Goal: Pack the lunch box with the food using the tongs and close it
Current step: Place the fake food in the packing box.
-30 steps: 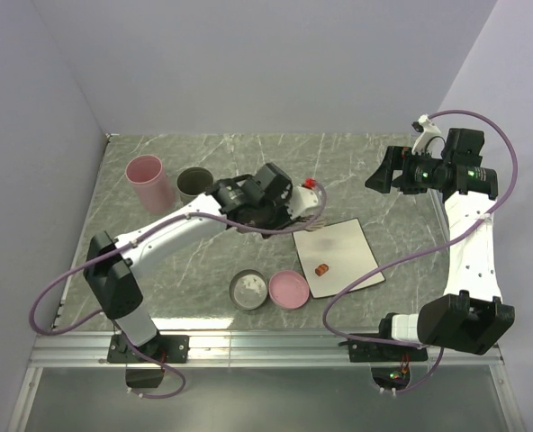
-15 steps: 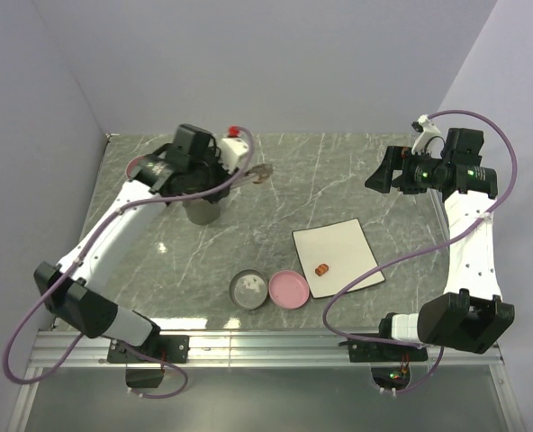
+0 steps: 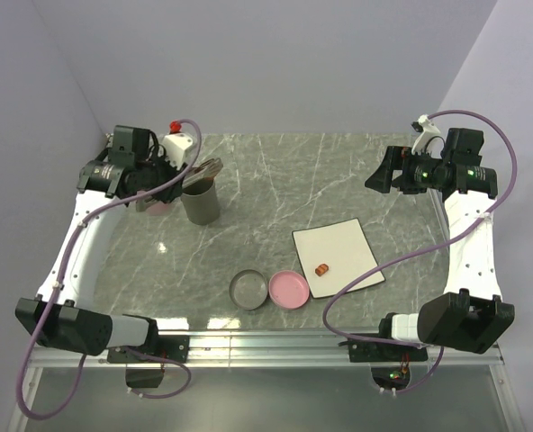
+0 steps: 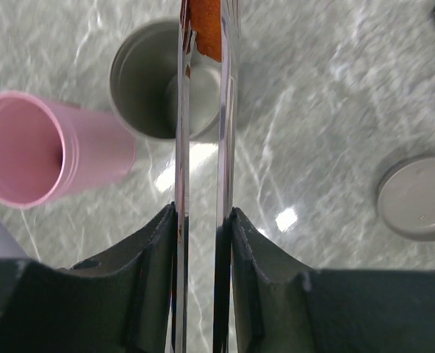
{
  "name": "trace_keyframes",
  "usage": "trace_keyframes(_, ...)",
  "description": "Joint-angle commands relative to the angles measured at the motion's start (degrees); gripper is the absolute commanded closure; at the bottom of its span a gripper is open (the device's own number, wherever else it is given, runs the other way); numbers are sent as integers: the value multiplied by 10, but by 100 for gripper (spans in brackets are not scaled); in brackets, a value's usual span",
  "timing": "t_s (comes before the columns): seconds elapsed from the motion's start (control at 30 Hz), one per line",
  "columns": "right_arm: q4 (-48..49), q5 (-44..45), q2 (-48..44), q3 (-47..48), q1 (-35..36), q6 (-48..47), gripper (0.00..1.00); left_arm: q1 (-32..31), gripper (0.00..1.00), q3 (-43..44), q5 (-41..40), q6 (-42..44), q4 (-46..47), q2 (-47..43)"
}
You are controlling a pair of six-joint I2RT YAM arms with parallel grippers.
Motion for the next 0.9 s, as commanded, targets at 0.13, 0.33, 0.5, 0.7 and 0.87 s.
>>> trace_keyframes(0.13, 2, -13, 1, 25, -5, 3, 0, 51, 67, -26, 42, 41, -7, -34)
trace_keyframes(0.33, 0, -10, -1, 25, -5, 3, 0, 79, 67, -44, 45, 56, -3, -31)
trace_keyframes(0.5, 0, -8, 1, 26, -5, 3, 0, 92, 66, -51, 45, 64, 0, -28)
trace_keyframes(0.7, -1, -12, 1, 27, -4, 3, 0, 97, 59, -51, 40, 64, 9, -24)
trace_keyframes(0.87, -1, -9, 1, 26, -5, 3, 0, 97, 52, -39, 36, 60, 11, -18)
